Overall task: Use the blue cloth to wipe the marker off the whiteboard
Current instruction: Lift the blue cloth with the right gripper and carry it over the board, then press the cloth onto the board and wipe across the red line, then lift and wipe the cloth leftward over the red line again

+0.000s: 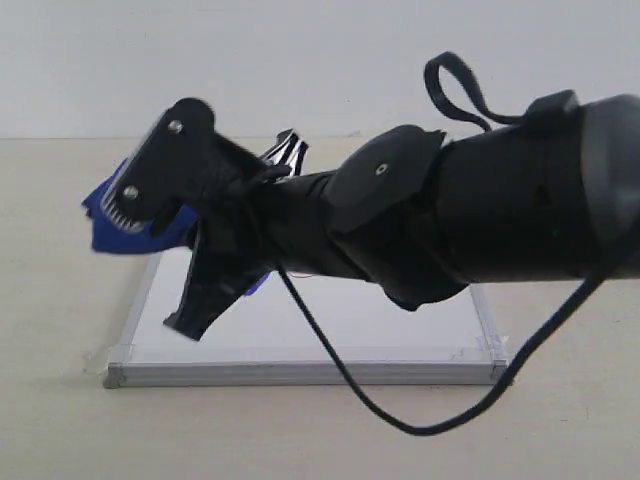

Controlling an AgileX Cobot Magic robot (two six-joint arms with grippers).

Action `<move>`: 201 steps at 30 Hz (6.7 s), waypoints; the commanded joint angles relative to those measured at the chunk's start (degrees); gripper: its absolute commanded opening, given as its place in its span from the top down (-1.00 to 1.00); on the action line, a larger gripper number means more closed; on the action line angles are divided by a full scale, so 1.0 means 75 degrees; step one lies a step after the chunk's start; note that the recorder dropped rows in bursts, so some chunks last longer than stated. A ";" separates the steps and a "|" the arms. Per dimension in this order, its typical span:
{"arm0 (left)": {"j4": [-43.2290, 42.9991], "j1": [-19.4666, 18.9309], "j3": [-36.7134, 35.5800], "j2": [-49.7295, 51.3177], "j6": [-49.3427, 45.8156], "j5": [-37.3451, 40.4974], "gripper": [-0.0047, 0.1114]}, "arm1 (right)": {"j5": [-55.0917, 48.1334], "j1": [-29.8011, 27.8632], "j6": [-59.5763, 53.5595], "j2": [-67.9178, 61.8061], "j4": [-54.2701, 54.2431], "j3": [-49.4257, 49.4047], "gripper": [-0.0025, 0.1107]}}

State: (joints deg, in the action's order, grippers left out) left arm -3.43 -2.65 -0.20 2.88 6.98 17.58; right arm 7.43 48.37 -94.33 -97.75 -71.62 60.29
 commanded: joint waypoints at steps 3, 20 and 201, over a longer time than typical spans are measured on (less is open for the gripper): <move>0.0053 -0.0011 0.0027 -0.0031 -0.0028 -0.0110 0.84 | 0.0088 -0.1717 0.0309 -0.0208 -0.0824 -0.0021 0.96; 0.0053 -0.0011 0.0027 -0.0031 -0.0028 -0.0110 0.84 | -0.1562 -0.3390 0.1060 -0.1366 -0.1193 0.0852 0.96; 0.0053 -0.0011 0.0027 -0.0031 -0.0028 -0.0110 0.84 | -0.2417 -0.2783 -0.2309 -0.3389 -0.3489 0.1640 0.96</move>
State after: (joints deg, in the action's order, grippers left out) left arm -3.43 -2.65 -0.20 2.88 6.98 17.58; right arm -8.71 25.59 -111.73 -122.79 -98.00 72.40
